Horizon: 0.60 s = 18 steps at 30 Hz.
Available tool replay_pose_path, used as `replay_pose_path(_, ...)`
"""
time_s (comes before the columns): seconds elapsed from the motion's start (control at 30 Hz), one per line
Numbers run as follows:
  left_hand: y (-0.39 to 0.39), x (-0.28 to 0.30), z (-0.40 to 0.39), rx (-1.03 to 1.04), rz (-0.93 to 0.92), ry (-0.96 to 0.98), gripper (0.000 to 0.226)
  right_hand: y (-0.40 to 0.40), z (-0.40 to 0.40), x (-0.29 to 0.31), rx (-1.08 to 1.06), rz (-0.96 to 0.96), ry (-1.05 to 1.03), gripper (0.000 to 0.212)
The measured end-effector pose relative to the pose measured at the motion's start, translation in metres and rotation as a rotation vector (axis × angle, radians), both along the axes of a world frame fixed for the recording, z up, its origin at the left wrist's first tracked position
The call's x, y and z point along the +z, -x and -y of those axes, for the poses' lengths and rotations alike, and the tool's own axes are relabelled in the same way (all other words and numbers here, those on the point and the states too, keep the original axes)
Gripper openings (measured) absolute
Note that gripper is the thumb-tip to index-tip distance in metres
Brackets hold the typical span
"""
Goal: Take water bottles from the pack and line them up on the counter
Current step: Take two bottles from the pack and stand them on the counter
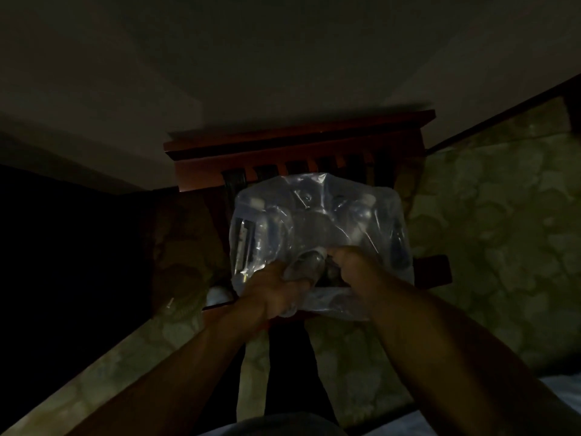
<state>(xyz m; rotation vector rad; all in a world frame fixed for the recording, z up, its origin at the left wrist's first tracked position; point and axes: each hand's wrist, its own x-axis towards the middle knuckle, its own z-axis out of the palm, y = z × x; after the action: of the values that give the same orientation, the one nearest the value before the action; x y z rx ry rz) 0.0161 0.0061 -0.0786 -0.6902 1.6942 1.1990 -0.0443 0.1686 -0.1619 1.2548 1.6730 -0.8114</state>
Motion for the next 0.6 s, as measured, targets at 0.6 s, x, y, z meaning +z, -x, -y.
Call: replay_pose_path(0.6,-0.011,0.039,0.016,0.226,0.042,-0.073,0.039,-0.005,0.034,0.103,-0.503,-0.096,0.196,0.024)
